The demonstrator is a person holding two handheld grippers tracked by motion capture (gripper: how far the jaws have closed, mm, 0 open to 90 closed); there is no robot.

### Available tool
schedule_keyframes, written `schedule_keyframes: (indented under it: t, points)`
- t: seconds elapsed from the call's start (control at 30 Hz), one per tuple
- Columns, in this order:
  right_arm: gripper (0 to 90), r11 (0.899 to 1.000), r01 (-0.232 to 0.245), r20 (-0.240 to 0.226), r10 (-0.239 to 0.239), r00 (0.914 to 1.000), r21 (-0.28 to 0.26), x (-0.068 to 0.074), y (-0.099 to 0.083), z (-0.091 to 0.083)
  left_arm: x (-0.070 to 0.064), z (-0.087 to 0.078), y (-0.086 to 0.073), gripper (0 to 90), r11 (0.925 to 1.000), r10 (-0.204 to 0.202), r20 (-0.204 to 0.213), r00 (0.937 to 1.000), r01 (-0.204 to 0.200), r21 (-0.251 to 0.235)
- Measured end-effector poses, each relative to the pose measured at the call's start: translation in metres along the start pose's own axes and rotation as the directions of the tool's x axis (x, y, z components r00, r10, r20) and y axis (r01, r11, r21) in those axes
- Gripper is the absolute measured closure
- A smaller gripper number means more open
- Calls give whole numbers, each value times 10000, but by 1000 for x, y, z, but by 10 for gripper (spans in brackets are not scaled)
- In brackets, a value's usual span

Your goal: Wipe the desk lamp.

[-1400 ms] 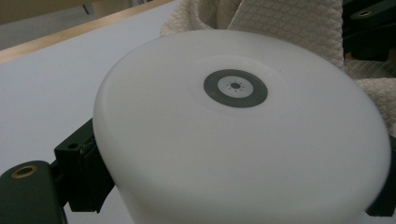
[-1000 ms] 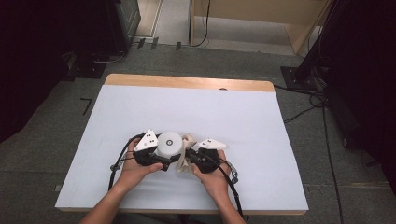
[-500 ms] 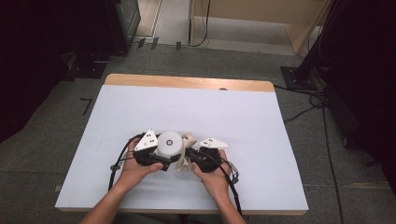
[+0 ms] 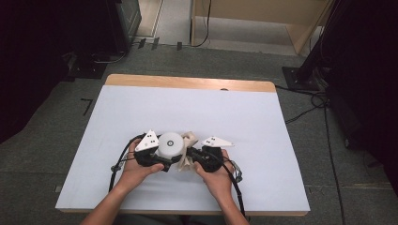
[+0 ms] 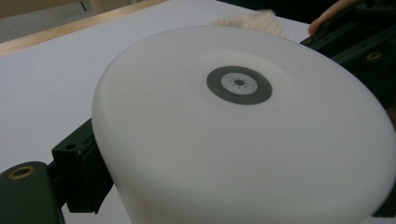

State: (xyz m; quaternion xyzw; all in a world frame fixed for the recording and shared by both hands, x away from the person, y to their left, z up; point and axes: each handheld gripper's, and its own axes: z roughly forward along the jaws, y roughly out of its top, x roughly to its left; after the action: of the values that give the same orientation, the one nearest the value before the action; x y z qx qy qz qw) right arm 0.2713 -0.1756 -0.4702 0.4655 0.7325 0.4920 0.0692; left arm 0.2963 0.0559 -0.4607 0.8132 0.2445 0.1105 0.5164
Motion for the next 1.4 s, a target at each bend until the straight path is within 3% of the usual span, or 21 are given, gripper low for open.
schedule_keyframes:
  t: [0.2,0.47,0.57,0.67,0.83,0.93,1.0,1.07,1.13,1.2,1.27,1.4]
  points:
    - [853,9970,-145,217,129,9997,760,-6,-10,13,0,0,-1,67,10000,-29,19,10000,29,13]
    - [852,9947,-161,258,136,9996,1014,-10,-13,17,0,0,-1,61,9999,-168,-8,9999,168,6]
    - [851,9949,-198,212,178,9996,989,-11,-12,16,-2,2,-2,40,9999,-51,-295,9996,54,96]
    - [850,9959,-195,262,173,9995,883,-13,-11,13,-5,1,-2,0,9999,-114,-857,9963,119,53]
    - [850,9971,-423,424,396,9983,637,-23,-8,4,-11,-1,-1,0,9992,-401,-1084,9933,395,-79]
    - [850,9970,-615,607,586,9964,470,-30,-6,-3,-20,0,1,0,9981,-619,-1763,9824,599,-167]
    - [850,9969,-705,732,677,9950,360,-34,-5,-6,-29,2,2,0,9975,-692,-2451,9670,635,-311]
    - [850,9969,-726,812,699,9942,314,-37,-5,-8,-36,8,3,0,9977,-663,-2866,9558,671,-70]
    - [850,9965,-784,862,756,9934,302,-39,-5,-8,-41,13,3,0,9977,-614,-3357,9400,679,77]
    - [850,9967,-754,878,724,9935,308,-39,-5,-8,-39,14,3,0,9955,-841,-3387,9371,940,129]
    - [850,9970,-703,880,673,9938,321,-39,-6,-7,-36,11,2,73,9953,-894,-3346,9381,967,50]
    - [850,9970,-720,875,692,9938,293,-40,-6,-7,-32,8,1,81,9962,-833,-2998,9503,870,-12]
